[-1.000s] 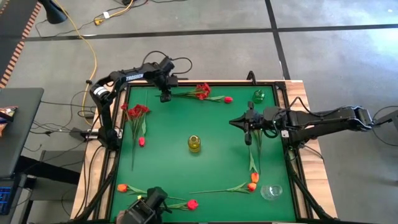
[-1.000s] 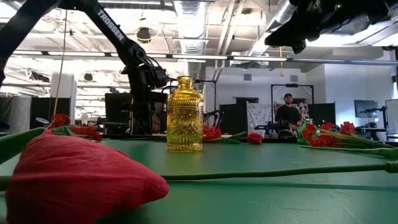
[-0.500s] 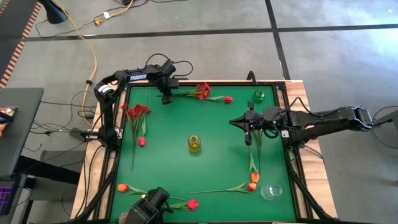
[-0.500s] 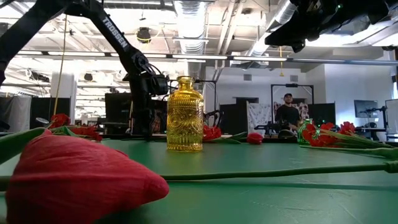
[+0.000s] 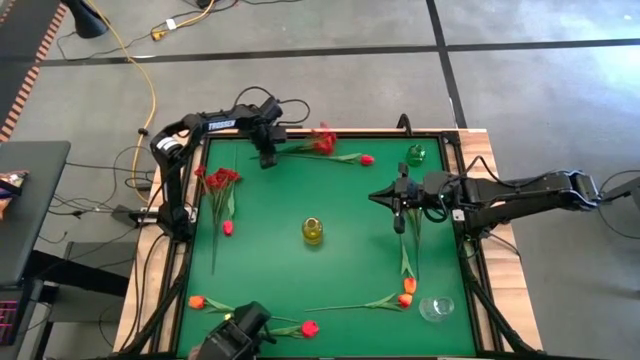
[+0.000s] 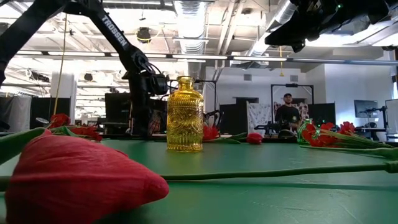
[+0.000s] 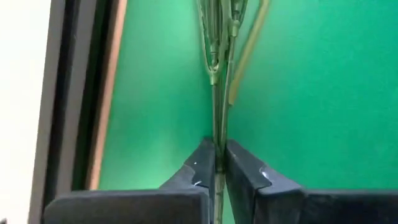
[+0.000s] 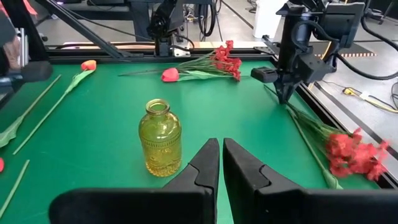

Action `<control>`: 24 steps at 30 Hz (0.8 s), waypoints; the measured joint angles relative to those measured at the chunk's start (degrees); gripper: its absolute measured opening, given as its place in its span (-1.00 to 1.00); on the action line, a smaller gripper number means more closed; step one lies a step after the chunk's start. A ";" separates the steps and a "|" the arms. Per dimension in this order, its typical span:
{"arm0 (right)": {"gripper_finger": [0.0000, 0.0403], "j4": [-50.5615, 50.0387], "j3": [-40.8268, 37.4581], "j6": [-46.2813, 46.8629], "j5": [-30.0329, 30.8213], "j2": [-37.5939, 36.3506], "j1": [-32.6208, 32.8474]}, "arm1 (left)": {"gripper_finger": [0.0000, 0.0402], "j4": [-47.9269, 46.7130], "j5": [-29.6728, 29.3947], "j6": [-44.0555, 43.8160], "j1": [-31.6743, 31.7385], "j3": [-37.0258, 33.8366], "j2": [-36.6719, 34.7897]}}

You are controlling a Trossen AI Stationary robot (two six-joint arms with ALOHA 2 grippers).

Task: Sort flowers into vase by color
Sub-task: Put the top red flowers into the yellow vase

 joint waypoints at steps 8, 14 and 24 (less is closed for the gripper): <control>-0.75 0.10 0.00 0.00 0.00 -0.02 0.00 | -0.98 -2.76 5.74 -2.19 -0.07 0.02 -8.49; -0.75 0.14 0.00 -0.02 0.00 -0.02 0.00 | -0.99 -1.25 17.99 -7.04 -0.99 0.05 -15.32; -0.75 0.16 0.00 -0.02 0.00 -0.02 0.00 | -0.99 5.97 39.43 -16.29 -6.29 0.12 -23.56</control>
